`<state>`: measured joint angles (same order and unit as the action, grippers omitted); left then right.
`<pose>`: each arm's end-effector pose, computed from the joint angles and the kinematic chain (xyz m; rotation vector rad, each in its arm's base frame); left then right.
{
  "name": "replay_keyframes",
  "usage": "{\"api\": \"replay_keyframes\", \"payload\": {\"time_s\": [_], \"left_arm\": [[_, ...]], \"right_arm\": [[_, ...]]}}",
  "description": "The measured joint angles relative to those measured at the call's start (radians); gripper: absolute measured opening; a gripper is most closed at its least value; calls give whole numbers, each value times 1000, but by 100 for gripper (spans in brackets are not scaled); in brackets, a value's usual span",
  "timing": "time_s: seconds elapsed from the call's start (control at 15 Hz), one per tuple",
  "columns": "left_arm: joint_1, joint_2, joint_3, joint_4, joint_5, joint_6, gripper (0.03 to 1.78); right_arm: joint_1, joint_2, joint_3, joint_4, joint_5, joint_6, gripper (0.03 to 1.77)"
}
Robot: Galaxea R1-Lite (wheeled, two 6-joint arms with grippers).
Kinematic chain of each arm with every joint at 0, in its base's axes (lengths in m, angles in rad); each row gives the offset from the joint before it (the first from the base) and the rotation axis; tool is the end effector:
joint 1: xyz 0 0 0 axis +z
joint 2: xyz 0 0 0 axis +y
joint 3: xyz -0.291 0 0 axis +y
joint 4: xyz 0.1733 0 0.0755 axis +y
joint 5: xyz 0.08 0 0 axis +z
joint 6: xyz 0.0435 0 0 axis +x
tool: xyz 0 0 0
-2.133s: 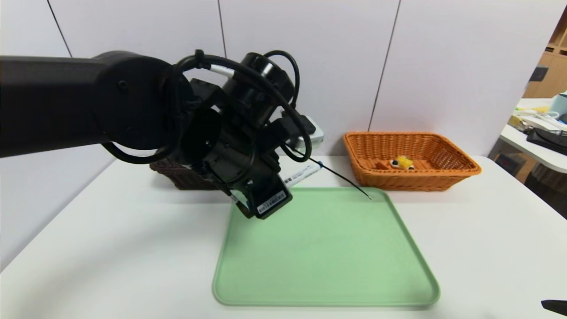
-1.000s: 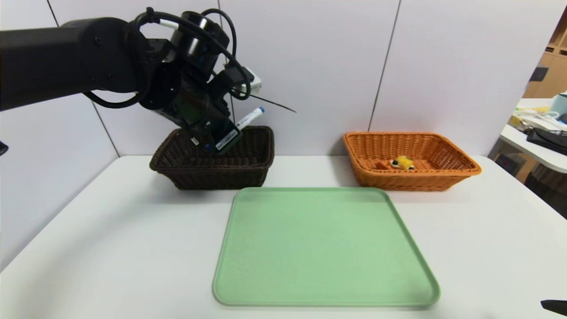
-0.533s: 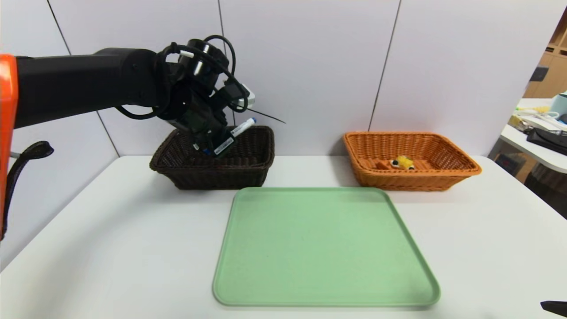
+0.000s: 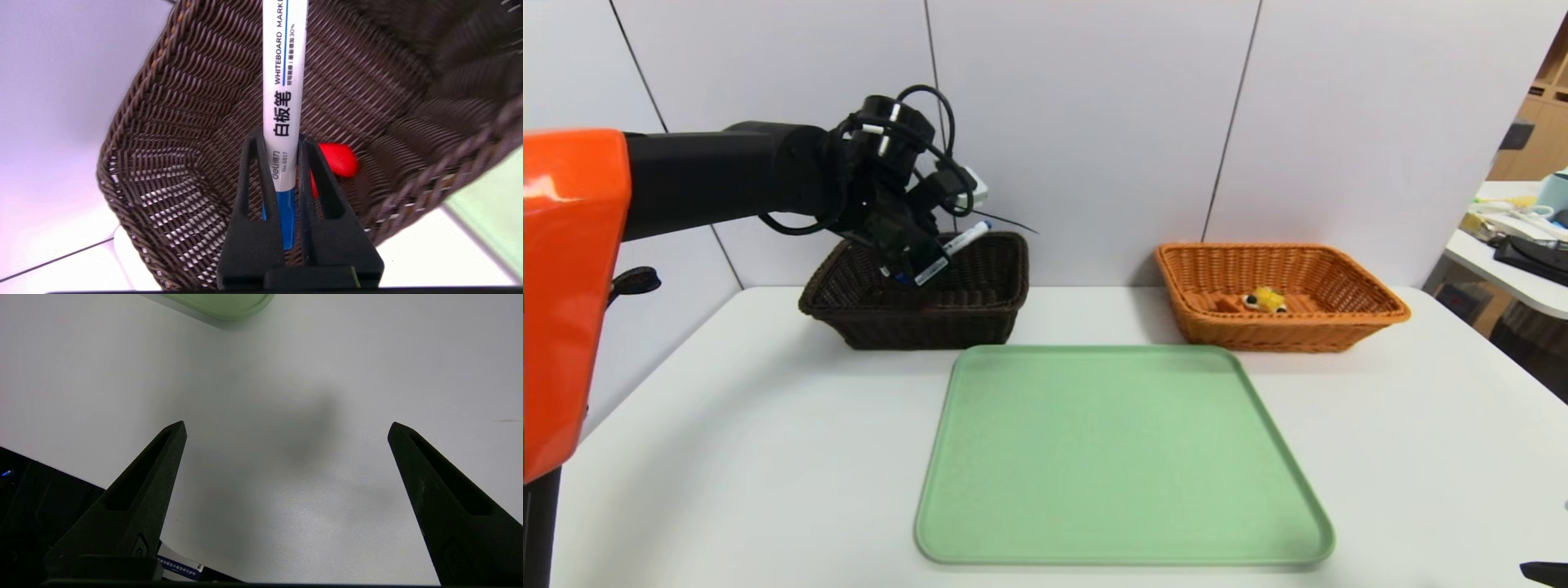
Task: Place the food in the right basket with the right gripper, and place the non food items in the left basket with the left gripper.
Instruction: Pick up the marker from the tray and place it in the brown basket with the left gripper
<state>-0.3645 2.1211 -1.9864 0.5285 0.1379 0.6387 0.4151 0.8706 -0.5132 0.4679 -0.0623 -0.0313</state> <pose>0.4049 -0.1481 0.2238 0.7785 0.5567 -0.4198 0.0788 0.0318 0.1420 -0.2254 0.8010 0.3452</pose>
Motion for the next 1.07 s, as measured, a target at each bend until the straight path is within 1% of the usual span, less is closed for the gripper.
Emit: {"api": "replay_keyframes", "payload": {"time_s": [0.27,0.47,0.87,0.93,1.07], "left_arm": [[13,27,0,-18,-2,31,17],[23,54,0,-57,-36,50,17],[23,94,0,-47,-39,52,17],[21,98,0,-42,-39,52,26],[20,104,1,-38,-39,52,60]], "right_arm": [[0,-2,1,0,0,0,170],[1,-3,7,1,0,0,170],[2,-3,14,-1,5,1,170],[2,-4,14,-1,7,1,170],[2,-3,15,-1,8,1,170]]}}
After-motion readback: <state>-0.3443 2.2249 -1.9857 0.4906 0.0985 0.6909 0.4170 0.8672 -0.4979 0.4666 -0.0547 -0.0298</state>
